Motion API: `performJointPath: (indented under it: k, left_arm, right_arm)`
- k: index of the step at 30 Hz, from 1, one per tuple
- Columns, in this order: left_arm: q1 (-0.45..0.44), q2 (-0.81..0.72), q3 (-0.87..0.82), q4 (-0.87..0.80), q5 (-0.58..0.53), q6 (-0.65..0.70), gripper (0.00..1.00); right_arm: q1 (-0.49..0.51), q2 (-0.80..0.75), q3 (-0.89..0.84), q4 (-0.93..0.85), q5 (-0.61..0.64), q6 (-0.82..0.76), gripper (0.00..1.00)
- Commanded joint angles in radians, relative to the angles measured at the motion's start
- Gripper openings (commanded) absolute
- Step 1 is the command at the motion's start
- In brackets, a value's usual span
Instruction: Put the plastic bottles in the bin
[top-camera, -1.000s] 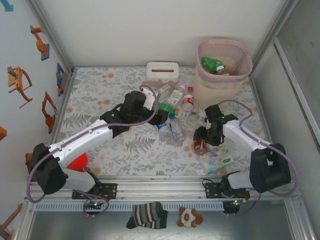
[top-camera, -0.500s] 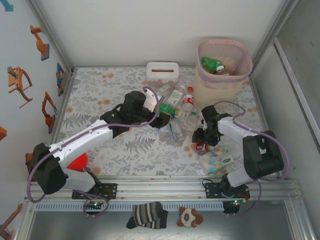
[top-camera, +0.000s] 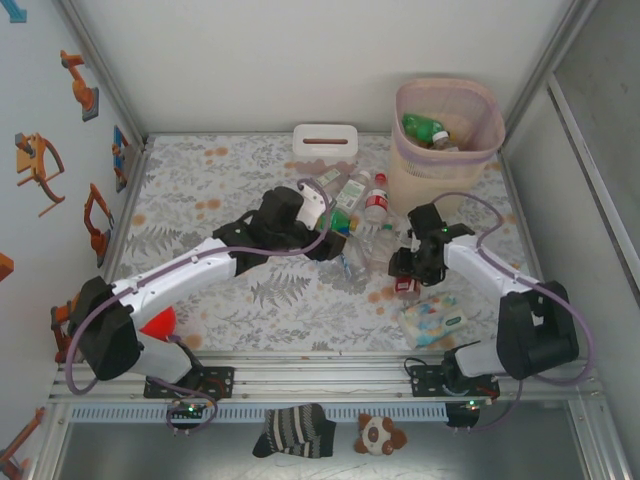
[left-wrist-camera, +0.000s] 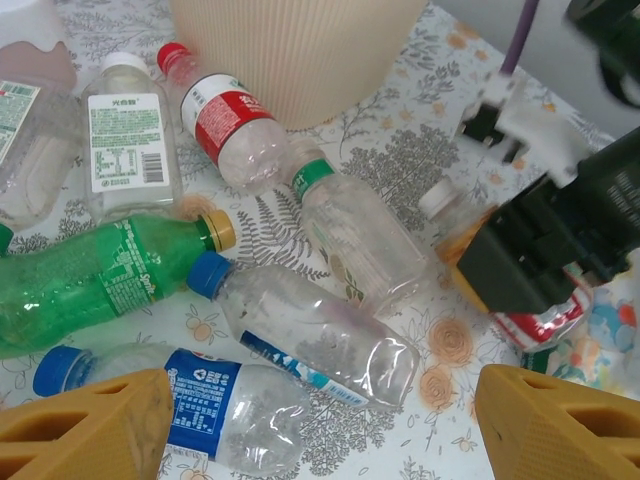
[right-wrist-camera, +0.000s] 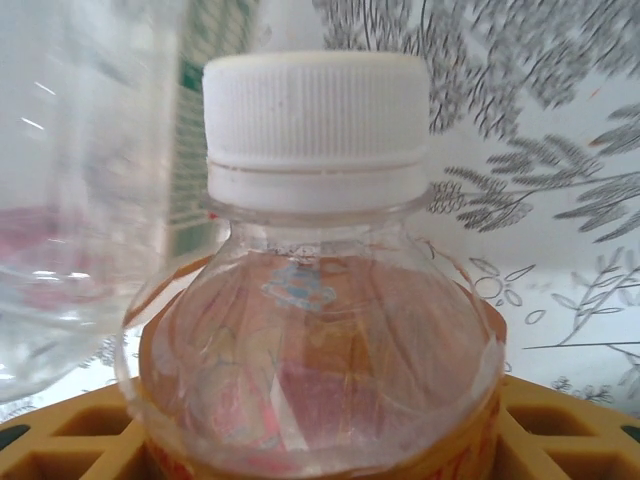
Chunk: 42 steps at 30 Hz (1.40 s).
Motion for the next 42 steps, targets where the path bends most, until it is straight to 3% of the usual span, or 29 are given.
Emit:
performJointPath:
  k: [1,19,31,42]
  left_arm:
    - [-0.028,0.018,0.042,0.018,-0.057,0.009,0.79]
    - [-0.060,0.056,0.048,0.103,-0.110,-0.079,0.79]
    - [-0.064,0.023,0.026,0.117,-0.117,-0.103,0.79]
    - [-0.065,0.006,0.013,0.120,-0.126,-0.107,0.79]
  right_arm:
    - [0.007,-0.060,0.061,-0.056,0.062,0.012,0.58]
    - [0.006,-0.111,0.393,-0.153,0.205,-0.065,0.58]
    - [-0.006,0.020,0.759,-0.208,0.244,-0.160,0.58]
    - [-0.111,0.182,1.074,-0.204,0.292,-0.241,0.59]
